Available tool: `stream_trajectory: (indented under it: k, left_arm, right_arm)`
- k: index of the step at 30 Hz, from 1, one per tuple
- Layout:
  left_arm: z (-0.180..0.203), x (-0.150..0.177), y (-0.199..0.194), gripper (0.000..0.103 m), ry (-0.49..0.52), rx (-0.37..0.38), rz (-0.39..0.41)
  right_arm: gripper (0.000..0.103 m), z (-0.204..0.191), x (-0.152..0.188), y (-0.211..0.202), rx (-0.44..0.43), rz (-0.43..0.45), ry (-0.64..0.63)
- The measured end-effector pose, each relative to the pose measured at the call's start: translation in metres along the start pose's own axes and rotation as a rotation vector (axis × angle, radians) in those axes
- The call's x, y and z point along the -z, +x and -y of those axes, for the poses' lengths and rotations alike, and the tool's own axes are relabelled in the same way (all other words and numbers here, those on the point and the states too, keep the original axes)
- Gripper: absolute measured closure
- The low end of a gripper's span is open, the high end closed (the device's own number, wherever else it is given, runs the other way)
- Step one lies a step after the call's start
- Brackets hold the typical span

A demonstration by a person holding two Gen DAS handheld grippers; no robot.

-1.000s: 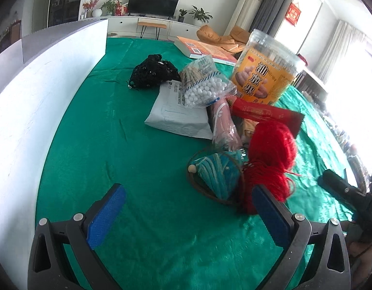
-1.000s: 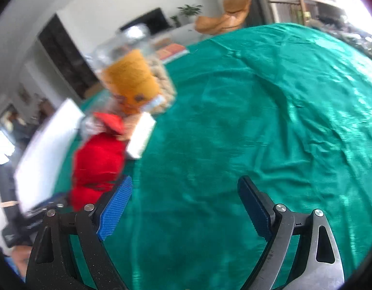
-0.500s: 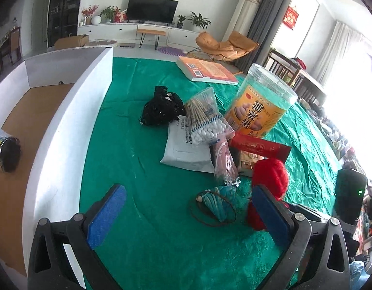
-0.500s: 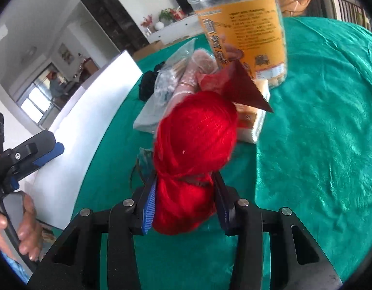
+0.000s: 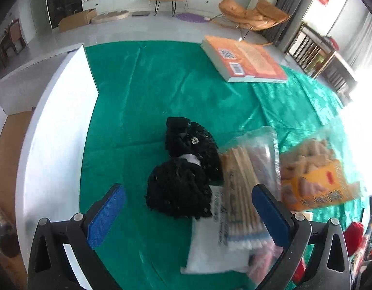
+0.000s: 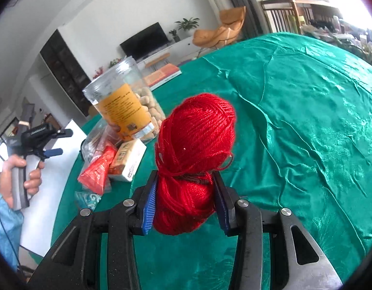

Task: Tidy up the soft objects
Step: 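Grasp the red yarn skein with right gripper while left grasps the black fuzzy bundle, then carry both held items over the white box and release them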

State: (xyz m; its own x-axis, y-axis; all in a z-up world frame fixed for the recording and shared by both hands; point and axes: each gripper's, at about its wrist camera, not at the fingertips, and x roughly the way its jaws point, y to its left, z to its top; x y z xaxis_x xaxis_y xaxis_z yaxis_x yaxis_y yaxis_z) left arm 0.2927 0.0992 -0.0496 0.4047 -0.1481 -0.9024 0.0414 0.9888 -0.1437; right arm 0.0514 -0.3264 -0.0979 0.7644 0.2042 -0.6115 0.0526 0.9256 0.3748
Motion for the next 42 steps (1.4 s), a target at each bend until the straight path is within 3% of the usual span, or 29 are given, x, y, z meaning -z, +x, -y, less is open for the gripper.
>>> stream_trajectory:
  k: [2,4,6,8,11,17,21,24,27,29,31,32,33,34,35,37,39,42]
  left_arm:
    - [0.001,-0.007,0.027,0.001,0.018,-0.046,-0.047]
    - [-0.001,-0.008,0.042,0.01,0.005,-0.031,-0.078]
    - [-0.006,-0.008,0.052,0.051,-0.041,0.033,-0.114]
    - [-0.006,-0.011,0.046,0.064,-0.034,0.033,-0.082]
    - [-0.014,-0.015,0.018,0.066,-0.095,0.091,-0.009]
    - [-0.025,-0.023,-0.063,0.066,-0.112,0.189,0.136]
    - [-0.044,-0.006,-0.121,0.066,-0.109,0.249,0.204]
    - [-0.079,0.021,-0.162,0.066,-0.118,0.233,0.241]
    - [-0.125,0.054,-0.201,0.066,-0.148,0.14,0.273]
    - [-0.155,0.077,-0.222,0.065,-0.157,0.019,0.29]
    - [-0.18,0.1,-0.236,0.054,-0.192,-0.118,0.296]
    - [-0.193,0.111,-0.239,0.028,-0.219,-0.163,0.293]
    - [-0.204,0.121,-0.242,0.0,-0.25,-0.183,0.296]
    - [-0.217,0.132,-0.246,0.001,-0.287,-0.194,0.322]
    - [-0.226,0.141,-0.248,0.0,-0.318,-0.207,0.343]
    - [-0.239,0.154,-0.252,0.0,-0.352,-0.224,0.342]
    - [-0.239,0.163,-0.253,0.0,-0.369,-0.204,0.371]
    - [-0.21,0.167,-0.252,0.0,-0.345,-0.11,0.406]
  right_arm:
    - [0.058,0.0,-0.002,0.005,-0.01,-0.009,-0.009]
    - [0.058,-0.003,-0.002,0.006,-0.02,-0.036,0.015]
    - [0.058,0.002,0.001,0.006,-0.005,-0.066,0.028]
    - [0.058,-0.001,-0.016,0.021,0.035,-0.095,-0.014]
    - [0.058,-0.008,-0.056,0.047,0.055,-0.137,-0.04]
    - [0.059,-0.048,-0.153,0.057,0.065,-0.05,-0.147]
    - [0.059,-0.093,-0.191,0.036,0.04,0.009,-0.241]
    - [0.059,-0.149,-0.188,0.014,-0.051,0.004,-0.336]
    - [0.059,-0.217,-0.165,0.001,-0.207,-0.048,-0.42]
    - [0.059,-0.262,-0.147,0.001,-0.329,-0.1,-0.451]
    - [0.058,-0.304,-0.126,0.006,-0.445,-0.164,-0.456]
    - [0.052,-0.323,-0.115,0.01,-0.507,-0.202,-0.447]
    - [0.037,-0.337,-0.105,0.016,-0.564,-0.239,-0.422]
    - [0.024,-0.348,-0.096,0.022,-0.626,-0.291,-0.391]
    - [0.018,-0.356,-0.088,0.029,-0.664,-0.345,-0.371]
    - [0.018,-0.356,-0.079,0.036,-0.647,-0.379,-0.369]
    - [0.018,-0.336,-0.073,0.034,-0.601,-0.35,-0.391]
    - [0.018,-0.293,-0.048,0.017,-0.448,-0.265,-0.414]
